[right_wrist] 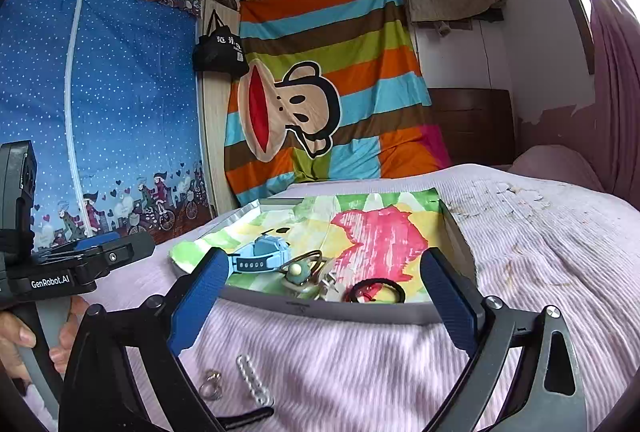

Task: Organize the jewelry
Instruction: 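Move both grippers back toward the gold ring and clips on the bed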

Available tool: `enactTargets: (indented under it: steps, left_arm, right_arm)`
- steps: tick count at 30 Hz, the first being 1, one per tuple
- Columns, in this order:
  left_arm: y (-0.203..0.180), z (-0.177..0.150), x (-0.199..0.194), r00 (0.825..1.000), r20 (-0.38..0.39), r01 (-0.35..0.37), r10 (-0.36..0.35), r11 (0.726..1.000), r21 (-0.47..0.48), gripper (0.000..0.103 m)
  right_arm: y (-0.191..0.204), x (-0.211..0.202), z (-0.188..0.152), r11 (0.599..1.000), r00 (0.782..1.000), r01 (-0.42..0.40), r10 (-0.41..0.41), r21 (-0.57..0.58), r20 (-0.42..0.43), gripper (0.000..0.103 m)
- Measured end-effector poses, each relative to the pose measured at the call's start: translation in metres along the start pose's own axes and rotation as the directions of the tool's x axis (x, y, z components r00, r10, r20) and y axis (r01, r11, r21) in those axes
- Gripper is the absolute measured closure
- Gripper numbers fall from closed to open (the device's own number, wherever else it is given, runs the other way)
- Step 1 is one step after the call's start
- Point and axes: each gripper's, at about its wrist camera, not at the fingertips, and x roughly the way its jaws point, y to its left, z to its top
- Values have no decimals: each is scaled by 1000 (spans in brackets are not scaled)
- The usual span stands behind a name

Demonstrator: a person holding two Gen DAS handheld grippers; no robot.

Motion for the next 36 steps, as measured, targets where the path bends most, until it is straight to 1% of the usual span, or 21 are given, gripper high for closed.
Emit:
enactTargets:
  steps: [2, 7, 11, 22, 29, 32, 33, 34, 36]
  left_arm:
    - [-2, -4, -7, 1000, 3, 7, -8, 1000, 14, 0]
    - [-4, -15, -24, 1000, 3, 16, -16, 999, 43, 0]
    - [-5, -25, -34, 1000, -5, 22, -22, 998, 52, 0]
    - [-9, -40, -51, 999, -20, 26, -25, 997, 71, 0]
    - [-10, -48, -49, 996, -75, 50, -43, 995, 85, 0]
    - [-9, -51, -43, 991, -118, 78, -68, 993, 86, 0]
    - [-9, -52, -42, 989, -129, 87, -75, 993, 84, 0]
    - [-8, -52, -40, 987, -139, 96, -84, 992, 82, 1]
    - [-8, -54, -37, 981, -162, 118, -104, 990, 78, 6]
  right_arm:
    - [3, -11, -3, 1000, 1000, -1, 1, -13, 6, 4]
    - [4, -31, -11, 1000, 1000, -13, 13, -17, -1, 4]
    - [6, -43, -17, 1000, 1000, -5, 4, -29, -21, 4]
    - [3, -57, -32, 999, 998, -7, 4, -42, -70, 4]
    - [-3, -50, -38, 999, 992, -15, 11, -34, -128, 4]
    - [-6, -43, -41, 1000, 987, -25, 21, -19, -158, 4]
    - [-6, -42, -41, 999, 986, -29, 26, -16, -167, 5]
    - [-6, -40, -42, 999, 984, -34, 32, -13, -177, 8]
    - [-4, -35, -45, 999, 979, -47, 43, -15, -200, 19]
